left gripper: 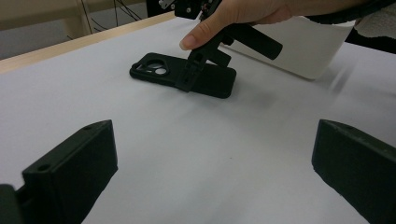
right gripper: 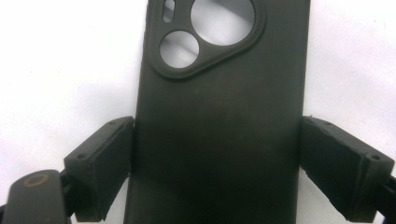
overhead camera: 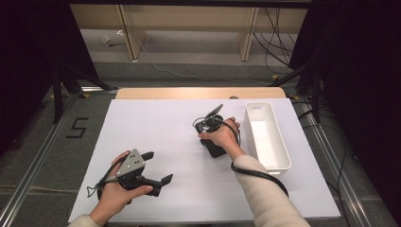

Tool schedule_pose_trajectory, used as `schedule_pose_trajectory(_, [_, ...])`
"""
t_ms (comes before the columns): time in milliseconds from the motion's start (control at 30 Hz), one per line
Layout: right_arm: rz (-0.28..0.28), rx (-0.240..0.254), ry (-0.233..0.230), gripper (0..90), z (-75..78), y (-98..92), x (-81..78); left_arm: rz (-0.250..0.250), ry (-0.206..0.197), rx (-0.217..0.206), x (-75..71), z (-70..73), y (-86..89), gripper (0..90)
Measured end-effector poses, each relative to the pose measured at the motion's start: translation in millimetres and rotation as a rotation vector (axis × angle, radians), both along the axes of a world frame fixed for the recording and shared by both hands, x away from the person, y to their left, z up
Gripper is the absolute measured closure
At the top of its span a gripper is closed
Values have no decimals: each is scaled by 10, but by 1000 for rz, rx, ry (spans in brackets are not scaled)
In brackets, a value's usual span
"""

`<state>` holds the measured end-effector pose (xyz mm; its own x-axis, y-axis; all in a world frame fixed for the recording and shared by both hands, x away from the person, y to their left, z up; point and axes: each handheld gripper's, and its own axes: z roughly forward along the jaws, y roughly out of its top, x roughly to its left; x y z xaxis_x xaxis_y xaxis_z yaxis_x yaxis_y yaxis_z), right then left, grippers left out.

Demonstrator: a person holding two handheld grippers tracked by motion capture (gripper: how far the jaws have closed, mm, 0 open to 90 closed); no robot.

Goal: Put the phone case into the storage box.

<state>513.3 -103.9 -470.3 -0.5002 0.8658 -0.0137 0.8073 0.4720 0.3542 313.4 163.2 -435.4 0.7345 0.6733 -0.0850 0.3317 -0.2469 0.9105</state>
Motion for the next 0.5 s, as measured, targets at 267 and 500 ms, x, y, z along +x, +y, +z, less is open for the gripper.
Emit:
schedule_pose_trajectory(267, [-6, 24, 13, 148, 18, -23, -5, 2, -3, 1, 4, -1, 3, 0])
schedule_pose_trajectory(500, [-10, 47, 8, 149, 28, -26, -17, 4, -4, -2, 9, -4, 5, 0])
